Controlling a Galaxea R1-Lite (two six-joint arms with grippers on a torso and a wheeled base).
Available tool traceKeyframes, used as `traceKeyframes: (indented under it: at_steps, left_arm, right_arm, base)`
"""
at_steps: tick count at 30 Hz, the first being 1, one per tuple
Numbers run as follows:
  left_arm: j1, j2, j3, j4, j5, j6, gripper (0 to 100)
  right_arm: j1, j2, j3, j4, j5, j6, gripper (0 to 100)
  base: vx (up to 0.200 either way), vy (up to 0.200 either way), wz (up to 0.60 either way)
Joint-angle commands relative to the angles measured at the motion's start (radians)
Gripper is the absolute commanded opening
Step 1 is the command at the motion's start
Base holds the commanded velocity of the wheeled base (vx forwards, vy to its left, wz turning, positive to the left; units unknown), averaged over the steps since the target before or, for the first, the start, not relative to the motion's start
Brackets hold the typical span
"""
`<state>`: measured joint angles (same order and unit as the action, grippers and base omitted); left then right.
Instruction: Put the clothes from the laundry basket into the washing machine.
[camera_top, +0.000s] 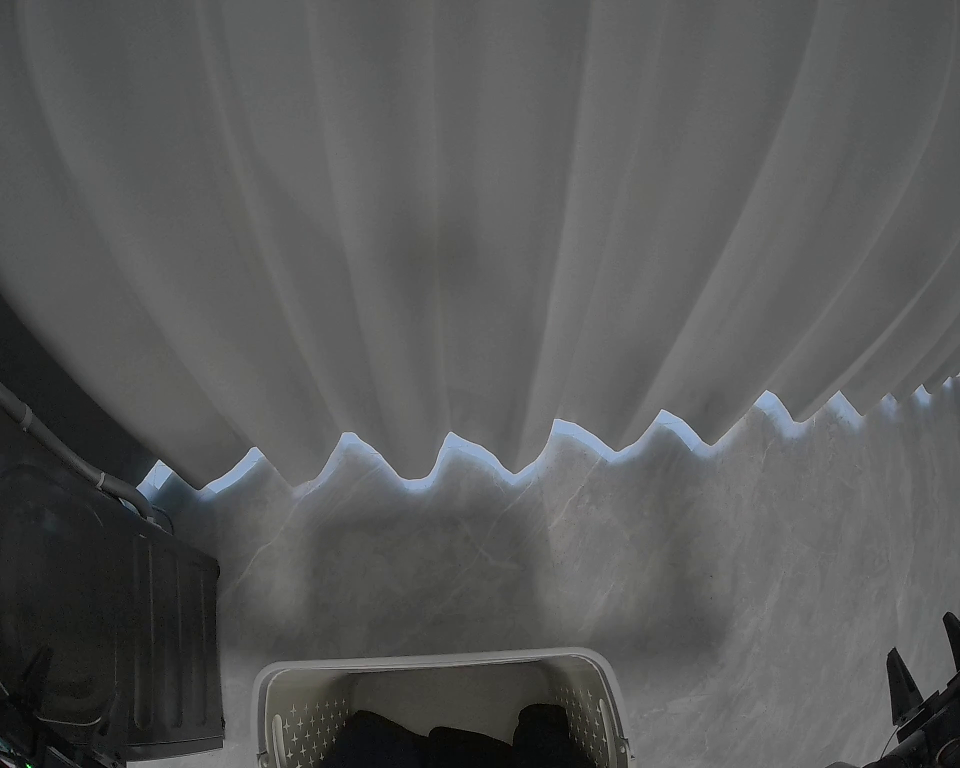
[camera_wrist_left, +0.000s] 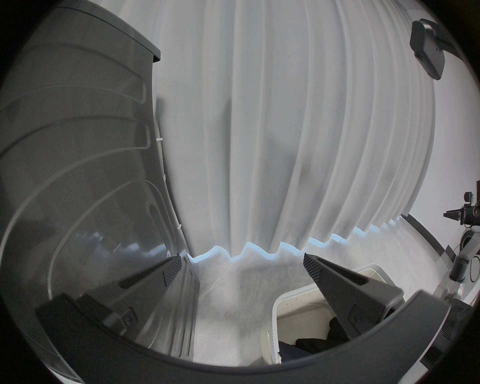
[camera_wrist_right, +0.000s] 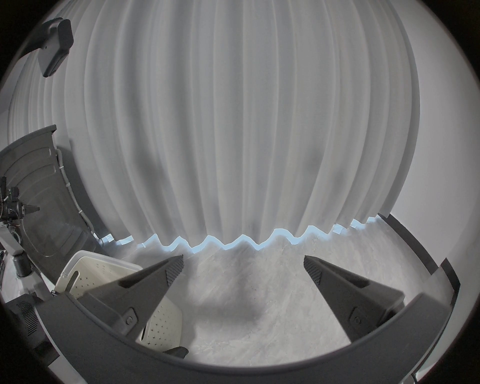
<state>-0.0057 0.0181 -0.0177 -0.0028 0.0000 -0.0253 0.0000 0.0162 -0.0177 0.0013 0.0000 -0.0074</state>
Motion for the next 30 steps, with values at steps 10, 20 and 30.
traceKeyframes:
  at_steps: [10, 20, 30]
  left_arm:
    - [0.0, -0.015, 0.018, 0.0, 0.0, -0.001, 100]
    - [0.0, -0.015, 0.018, 0.0, 0.0, -0.001, 100]
    - [0.0, -0.015, 0.018, 0.0, 0.0, 0.001, 100]
  right_arm:
    - [0.0, -0.016, 0.016, 0.0, 0.0, 0.0, 100]
    - [0.0, -0.016, 0.016, 0.0, 0.0, 0.0, 100]
    - [0.0, -0.016, 0.016, 0.0, 0.0, 0.0, 100]
  base:
    - [0.0, 0.0, 0.0]
    - [0.0, 0.0, 0.0]
    - [-0.04, 0.0, 0.0]
